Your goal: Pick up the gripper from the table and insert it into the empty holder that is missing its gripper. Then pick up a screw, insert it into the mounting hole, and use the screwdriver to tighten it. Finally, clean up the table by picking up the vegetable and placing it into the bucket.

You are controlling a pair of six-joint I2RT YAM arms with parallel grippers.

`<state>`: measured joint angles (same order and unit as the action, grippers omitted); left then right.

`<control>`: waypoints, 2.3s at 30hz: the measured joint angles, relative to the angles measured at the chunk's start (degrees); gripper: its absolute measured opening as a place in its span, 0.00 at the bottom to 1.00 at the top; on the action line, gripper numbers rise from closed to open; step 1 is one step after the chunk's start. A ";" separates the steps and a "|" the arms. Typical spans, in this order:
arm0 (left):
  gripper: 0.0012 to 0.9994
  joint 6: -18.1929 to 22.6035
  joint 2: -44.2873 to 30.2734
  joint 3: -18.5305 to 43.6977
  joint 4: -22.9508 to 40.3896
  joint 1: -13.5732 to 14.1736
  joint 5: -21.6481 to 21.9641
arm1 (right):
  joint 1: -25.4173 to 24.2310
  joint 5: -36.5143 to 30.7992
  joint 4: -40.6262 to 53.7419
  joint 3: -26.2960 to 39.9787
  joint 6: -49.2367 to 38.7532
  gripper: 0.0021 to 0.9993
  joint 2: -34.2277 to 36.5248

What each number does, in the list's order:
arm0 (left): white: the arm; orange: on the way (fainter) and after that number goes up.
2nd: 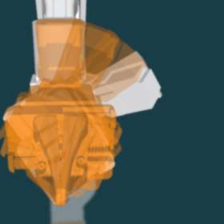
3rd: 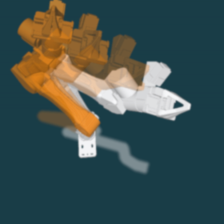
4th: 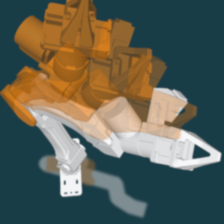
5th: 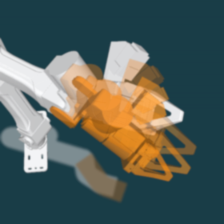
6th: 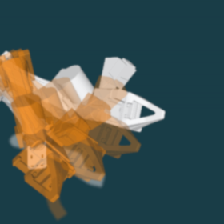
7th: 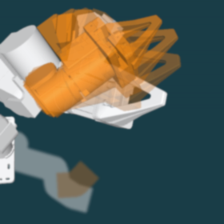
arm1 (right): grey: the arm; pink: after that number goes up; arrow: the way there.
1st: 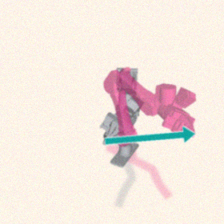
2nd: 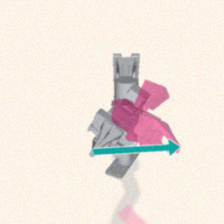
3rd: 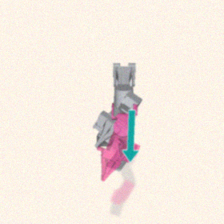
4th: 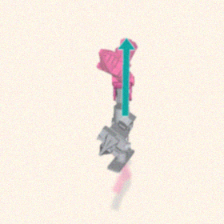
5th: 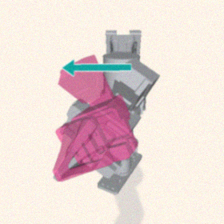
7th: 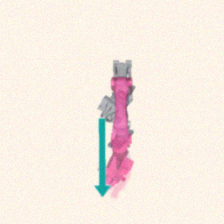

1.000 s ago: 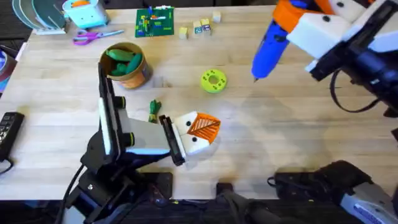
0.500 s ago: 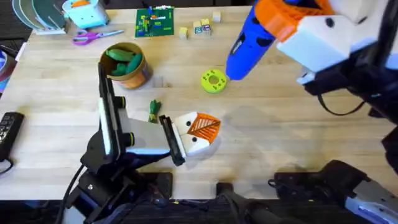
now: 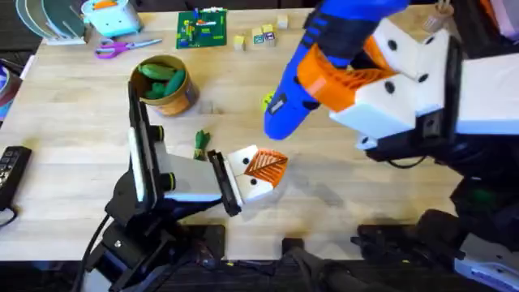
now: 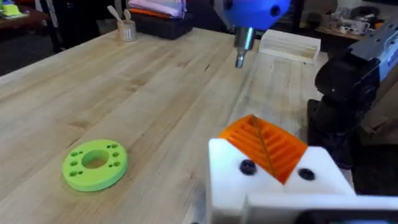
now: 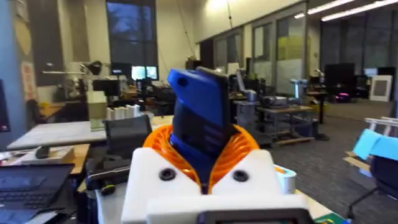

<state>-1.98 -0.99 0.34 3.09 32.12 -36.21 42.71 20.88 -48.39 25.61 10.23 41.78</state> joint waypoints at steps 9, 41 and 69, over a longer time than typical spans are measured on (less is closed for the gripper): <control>0.00 0.00 0.00 0.00 0.00 0.00 0.00 | 5.82 0.17 -9.91 0.00 0.30 0.02 11.86; 0.00 0.01 -0.01 0.01 -0.02 0.00 1.53 | 5.82 1.92 -9.16 0.00 1.59 0.02 13.52; 0.00 0.00 -0.02 0.00 0.00 0.00 1.55 | 5.82 1.68 -10.50 0.00 3.56 0.02 15.74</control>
<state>-1.98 -1.02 0.34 3.09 32.12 -34.65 48.53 22.57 -58.89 25.61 13.78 57.52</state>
